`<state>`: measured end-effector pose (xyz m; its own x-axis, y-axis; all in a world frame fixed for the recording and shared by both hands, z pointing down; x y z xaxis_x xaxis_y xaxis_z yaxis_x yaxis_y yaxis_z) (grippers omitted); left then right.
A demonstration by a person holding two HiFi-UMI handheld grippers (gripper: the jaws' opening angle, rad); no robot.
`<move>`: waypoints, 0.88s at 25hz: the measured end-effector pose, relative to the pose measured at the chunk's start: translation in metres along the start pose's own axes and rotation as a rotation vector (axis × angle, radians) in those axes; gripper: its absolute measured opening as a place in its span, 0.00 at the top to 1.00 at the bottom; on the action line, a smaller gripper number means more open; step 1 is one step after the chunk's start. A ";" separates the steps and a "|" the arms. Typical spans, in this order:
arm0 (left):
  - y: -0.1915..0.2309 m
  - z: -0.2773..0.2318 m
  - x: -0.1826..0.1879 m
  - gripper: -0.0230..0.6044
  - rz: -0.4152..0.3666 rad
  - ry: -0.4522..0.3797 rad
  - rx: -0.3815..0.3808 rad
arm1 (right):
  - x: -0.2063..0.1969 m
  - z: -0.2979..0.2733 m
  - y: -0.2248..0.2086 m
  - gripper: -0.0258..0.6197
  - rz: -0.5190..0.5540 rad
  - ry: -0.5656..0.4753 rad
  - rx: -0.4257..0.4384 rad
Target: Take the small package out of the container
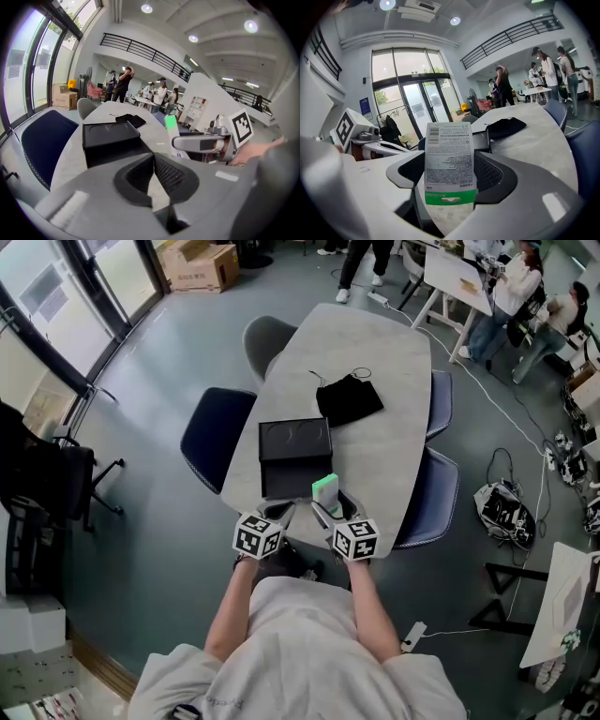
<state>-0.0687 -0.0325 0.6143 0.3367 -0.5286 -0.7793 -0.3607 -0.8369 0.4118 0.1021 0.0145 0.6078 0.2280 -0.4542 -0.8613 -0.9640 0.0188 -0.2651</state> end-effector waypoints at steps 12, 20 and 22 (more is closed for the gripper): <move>0.001 0.002 -0.005 0.88 0.003 0.005 0.006 | -0.006 -0.002 0.004 0.45 -0.012 0.021 0.034; 0.002 0.006 -0.007 0.88 0.005 -0.003 0.019 | -0.008 -0.003 0.010 0.45 -0.016 0.023 0.063; 0.002 0.006 -0.007 0.88 0.002 -0.005 0.021 | -0.008 -0.003 0.010 0.45 -0.012 0.021 0.061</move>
<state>-0.0765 -0.0299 0.6177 0.3315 -0.5295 -0.7808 -0.3796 -0.8326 0.4035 0.0906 0.0154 0.6135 0.2363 -0.4733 -0.8486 -0.9509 0.0672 -0.3022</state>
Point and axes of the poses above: the fingertips, and each gripper's own axes: z backward along the fingers, y to its left, x out of its top, the point moved 7 cm from there along z, backward along the fingers, and after that the axes turned 11 degrees about -x, right-handed, at the moved point
